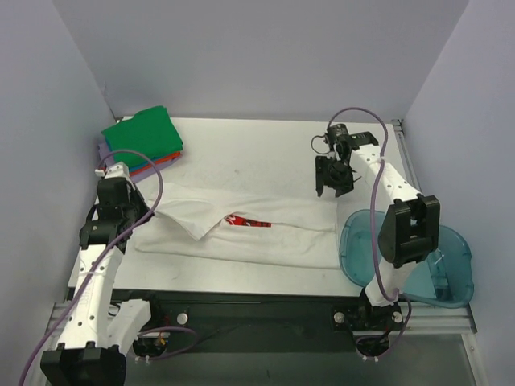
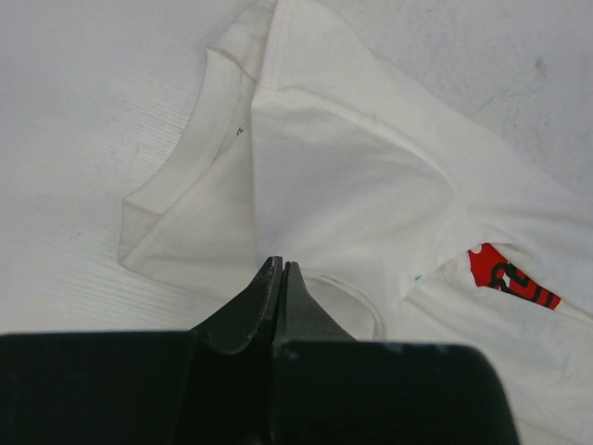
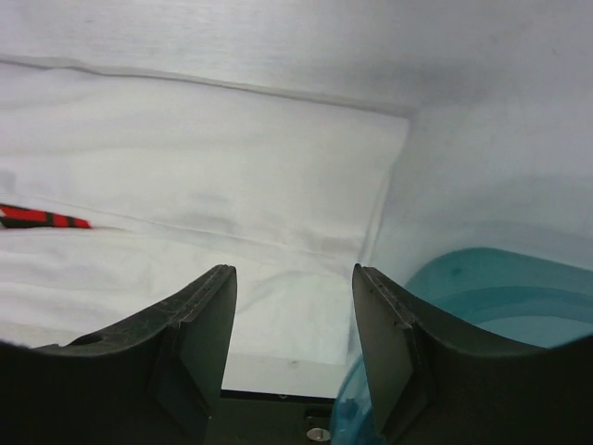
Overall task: Fold and stack the t-shirts
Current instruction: Fold the other side of the tshirt into a rectangle
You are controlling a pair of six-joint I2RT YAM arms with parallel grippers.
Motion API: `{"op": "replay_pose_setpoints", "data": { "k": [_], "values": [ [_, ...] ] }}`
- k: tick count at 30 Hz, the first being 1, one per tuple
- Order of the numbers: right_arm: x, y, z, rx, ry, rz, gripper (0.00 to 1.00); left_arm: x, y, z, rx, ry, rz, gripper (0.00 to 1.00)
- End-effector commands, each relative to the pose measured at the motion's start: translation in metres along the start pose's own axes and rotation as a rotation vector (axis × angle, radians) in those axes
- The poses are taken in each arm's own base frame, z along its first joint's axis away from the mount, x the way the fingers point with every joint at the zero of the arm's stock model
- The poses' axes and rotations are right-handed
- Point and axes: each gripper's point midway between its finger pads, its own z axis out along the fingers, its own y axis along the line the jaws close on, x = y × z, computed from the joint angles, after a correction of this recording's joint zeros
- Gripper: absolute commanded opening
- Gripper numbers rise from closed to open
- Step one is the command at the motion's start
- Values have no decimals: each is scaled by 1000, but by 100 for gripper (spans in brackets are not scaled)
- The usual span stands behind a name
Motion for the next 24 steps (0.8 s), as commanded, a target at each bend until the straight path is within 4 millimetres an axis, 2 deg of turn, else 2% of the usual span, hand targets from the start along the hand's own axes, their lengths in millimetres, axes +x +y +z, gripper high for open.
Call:
{"op": "replay_pose_setpoints", "data": {
  "k": [1,6,8,13,14,16,17,23,24],
  "values": [
    [-6,38,-11,-64,1,-101,53,17,5,9,-23,89,0,0],
    [-10,87,-11,-186,6,-192,52,41,-5,18,14,245,-27,0],
    [-6,114,-14,-294,27,-211,51,50,-6,21,10,305,-38,0],
    [5,167,-10,-406,49,-264,50,68,8,28,-88,401,-59,0],
    [12,183,-15,-423,48,-306,50,68,13,29,-116,406,-61,0],
    [21,198,-16,-440,55,-332,50,73,23,34,-181,423,-78,0],
    [30,212,-18,-456,62,-356,50,74,30,37,-217,421,-84,0],
    [70,276,-11,-530,115,-327,45,82,36,59,-199,401,-54,0],
    [85,289,-11,-537,126,-351,45,87,41,64,-200,396,-40,0]
  ]
}}
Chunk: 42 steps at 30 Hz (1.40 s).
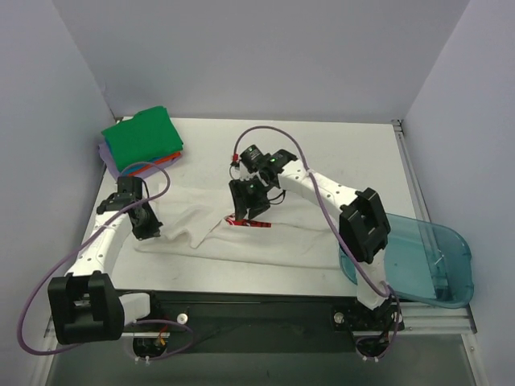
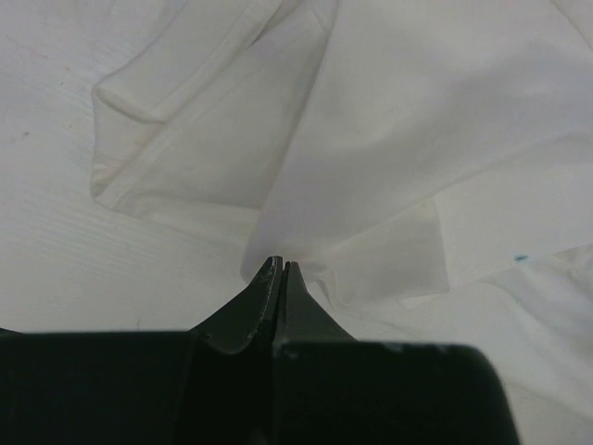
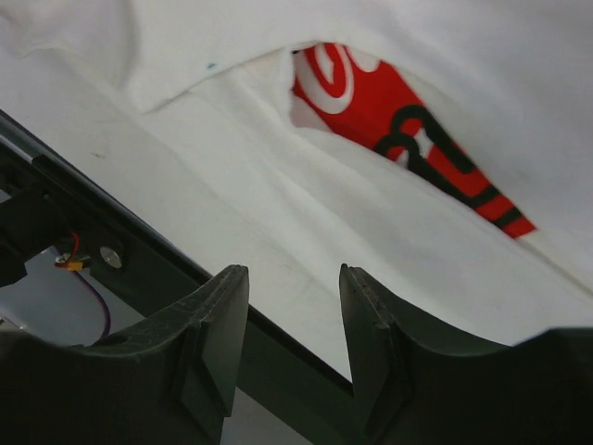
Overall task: Fold and stack the t-shirts
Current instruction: Fold the other side of the tshirt into a rectangle
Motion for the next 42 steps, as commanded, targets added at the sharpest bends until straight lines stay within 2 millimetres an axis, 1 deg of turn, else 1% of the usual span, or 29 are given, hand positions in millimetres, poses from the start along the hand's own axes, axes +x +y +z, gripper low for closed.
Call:
{"op": "replay_pose_setpoints", "data": {
  "k": [1,2,3,4,5,6,7,8,10,11,12,15,18,20,25,33,37,39,42],
  "values": [
    [8,42,22,-49,11,38,43,-11,5,14,-2,-60,16,0],
    [10,50,32,-53,11,52,43,-9,7,18,3,-51,13,0],
    [17,61,40,-56,23,50,42,-11,5,22,22,-60,15,0],
    [19,66,46,-52,23,56,41,-3,7,28,33,-34,8,0],
    [18,72,55,-63,20,89,40,-6,6,31,40,-42,6,0],
    [21,81,60,-78,24,90,40,-6,6,35,35,-34,1,0],
    [21,86,64,-86,19,95,39,-6,6,37,35,-32,-1,0],
    [16,89,72,-94,2,101,39,-9,1,40,61,-36,-5,0],
    [15,98,79,-105,-8,114,39,-6,3,49,57,-7,-19,0],
    [12,101,86,-111,-13,116,39,-10,2,51,60,-8,-21,0],
    [10,103,89,-117,-13,129,39,-8,3,57,54,16,-23,0],
    [2,106,103,-132,-38,144,39,-7,2,61,66,48,-11,0],
    [-3,108,116,-134,-56,157,38,-7,4,65,66,51,-10,0],
    [-5,109,125,-136,-56,170,38,-6,1,64,83,58,-12,0],
    [-6,118,132,-147,-58,166,37,-4,0,63,99,60,-3,0],
    [0,120,142,-138,-45,186,36,-5,-2,61,109,53,-1,0],
    [6,124,146,-134,-34,182,36,-5,-2,59,111,46,-3,0],
    [7,124,148,-130,-33,185,34,-7,-2,58,113,38,-4,0],
    [10,119,154,-111,-22,194,33,-6,-2,57,112,38,0,0]
  ]
}}
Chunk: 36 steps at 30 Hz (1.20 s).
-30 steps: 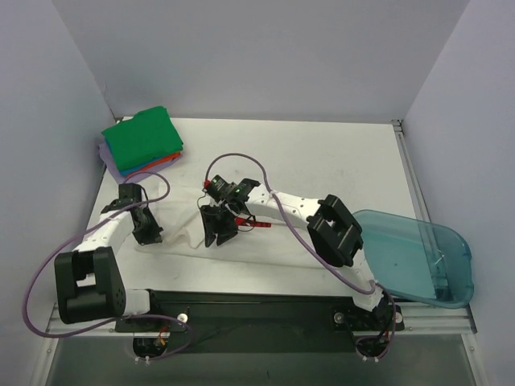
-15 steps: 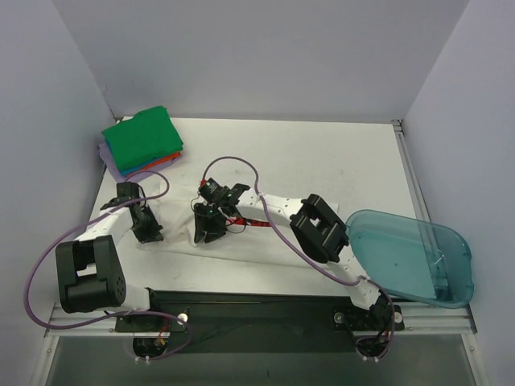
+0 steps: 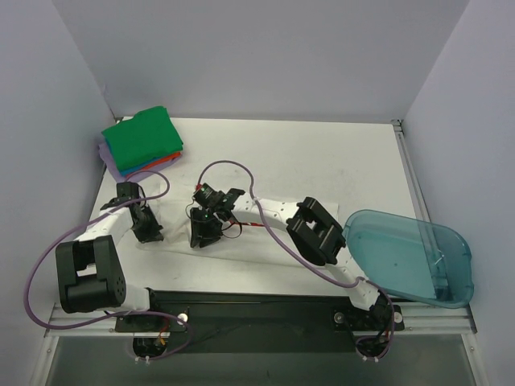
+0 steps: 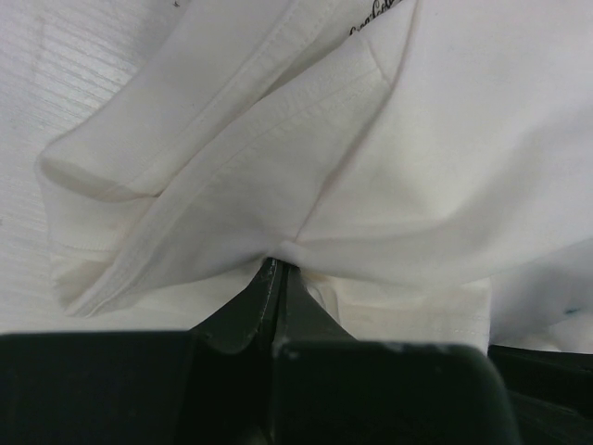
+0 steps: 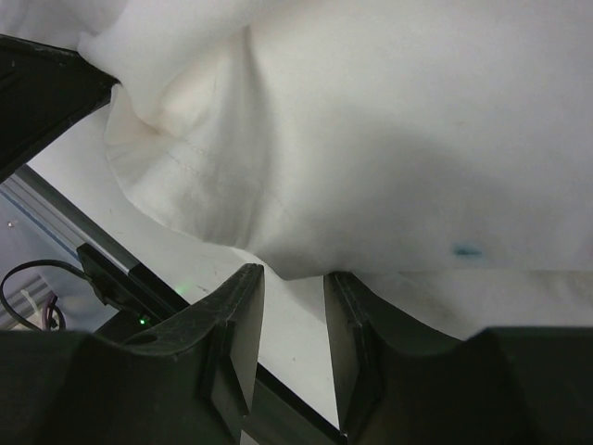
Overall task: Fold and stack the t-shirts
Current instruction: Fold the other side of the tshirt into a rectangle
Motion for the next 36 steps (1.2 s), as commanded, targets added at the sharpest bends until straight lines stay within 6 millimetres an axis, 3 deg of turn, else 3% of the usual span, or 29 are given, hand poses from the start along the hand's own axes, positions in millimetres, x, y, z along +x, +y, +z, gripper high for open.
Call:
{"op": "replay_pose_setpoints", "data": {
  "k": [1,8,11,13,22,30,36],
  "values": [
    [-1,-4,11,34,-4,16,32,-14,-10,-5,49,-58,14,0],
    [-6,-8,17,51,-16,9,21,-14,-12,-9,66,-69,18,0],
    [-9,-6,15,50,-26,6,5,-14,-13,-11,70,-73,18,0],
    [-12,-3,8,43,-37,2,0,-15,-14,-13,75,-79,21,0],
    [-24,6,-37,-4,-72,42,0,-15,-17,-24,91,-100,24,0],
    [-14,-7,-52,17,-39,77,0,-13,-20,-33,109,-109,22,0],
    [-4,-10,-58,35,-19,98,0,-7,-19,-34,97,-85,25,6]
  ]
}}
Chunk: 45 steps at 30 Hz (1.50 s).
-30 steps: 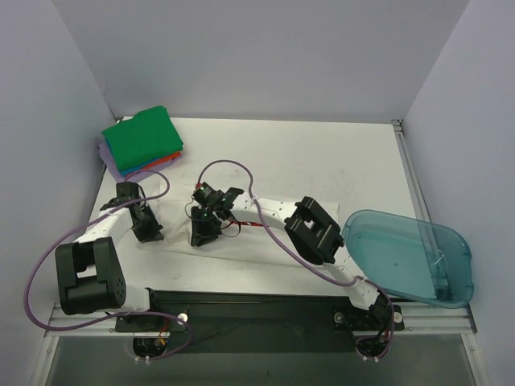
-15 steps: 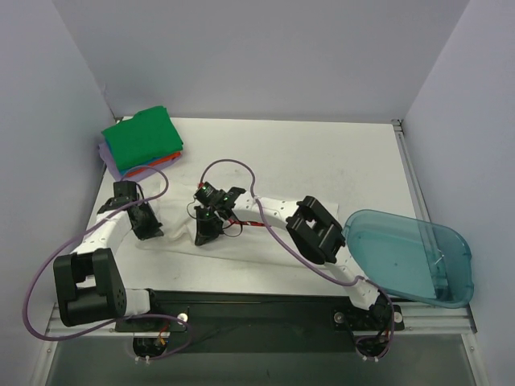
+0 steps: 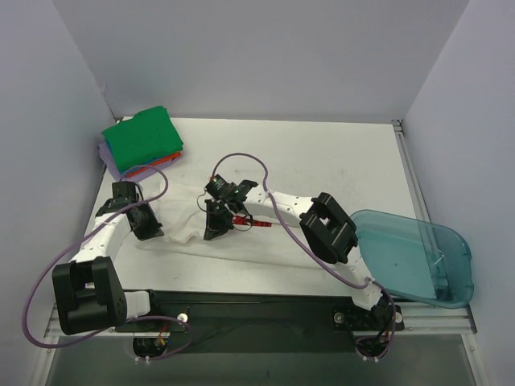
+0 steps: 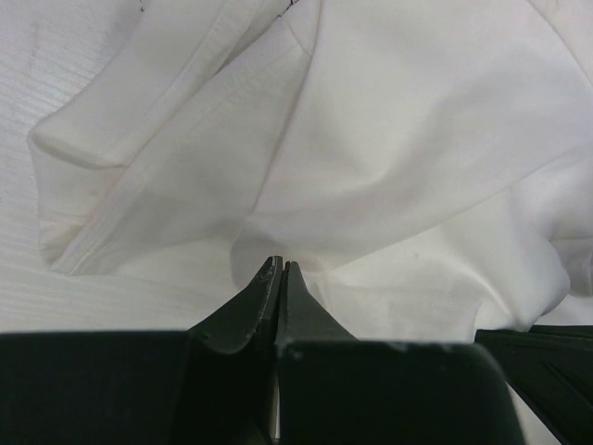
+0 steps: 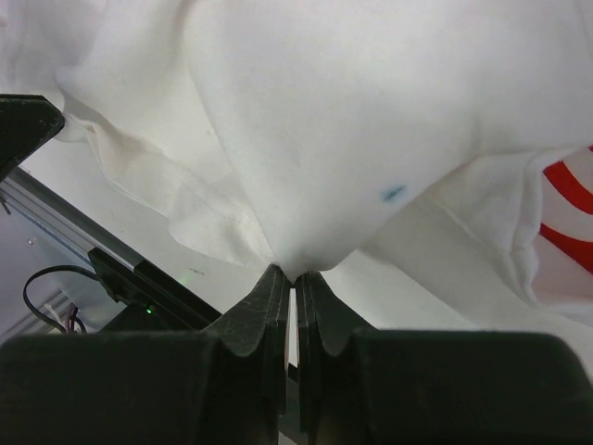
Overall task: Fold and stack the t-shirts
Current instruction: Fold the other side of the tshirt into a rectangle
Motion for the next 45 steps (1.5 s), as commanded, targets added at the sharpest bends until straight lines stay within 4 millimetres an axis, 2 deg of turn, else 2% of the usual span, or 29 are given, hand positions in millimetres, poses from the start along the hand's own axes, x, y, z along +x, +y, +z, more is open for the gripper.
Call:
{"op": "replay_pose_setpoints", "data": {
  "k": [1,8,15,16,19,20,23,27,28,31,32,34,35,37,38,41,42,45],
  "values": [
    [11,7,-26,-2,17,23,0,1,-5,-8,16,1,7,6],
    [22,2,-28,14,34,41,0,4,-8,-11,22,12,-13,13],
    [29,4,-23,13,55,46,0,5,-12,-23,28,12,-43,28],
    [30,3,-21,14,61,47,0,6,-12,-26,29,11,-46,35],
    [31,5,-22,10,65,39,17,-3,-15,-42,34,-37,-50,44],
    [30,6,-24,9,60,36,28,-5,-15,-46,26,-44,-49,46],
    [30,6,-36,17,38,7,42,-9,-18,-52,32,-48,-48,48],
    [28,-4,-62,56,10,-37,49,-14,-26,-49,71,-68,-73,48],
    [22,-5,-75,57,-16,-61,49,-21,-31,-48,92,-93,-76,48],
    [10,-24,-97,99,-59,-75,50,-34,-44,-45,143,-126,-112,48],
    [1,-40,-103,120,-73,-49,50,-36,-48,-44,151,-128,-123,48],
    [-11,-55,-115,134,-97,-51,50,-42,-56,-39,162,-139,-140,48],
    [-24,-70,-122,150,-116,-24,50,-43,-59,-38,161,-141,-138,48],
    [-35,-86,-131,167,-131,-15,50,-44,-74,-32,174,-133,-115,48],
    [-47,-100,-136,174,-146,-4,50,-45,-80,-29,175,-133,-100,48],
    [-58,-122,-139,187,-138,3,51,-42,-107,-17,208,-99,-59,51],
    [-64,-136,-140,203,-139,26,50,-39,-115,-14,221,-84,-45,51],
    [-71,-163,-143,231,-135,50,50,-41,-125,0,226,-53,-63,52]
  ]
}}
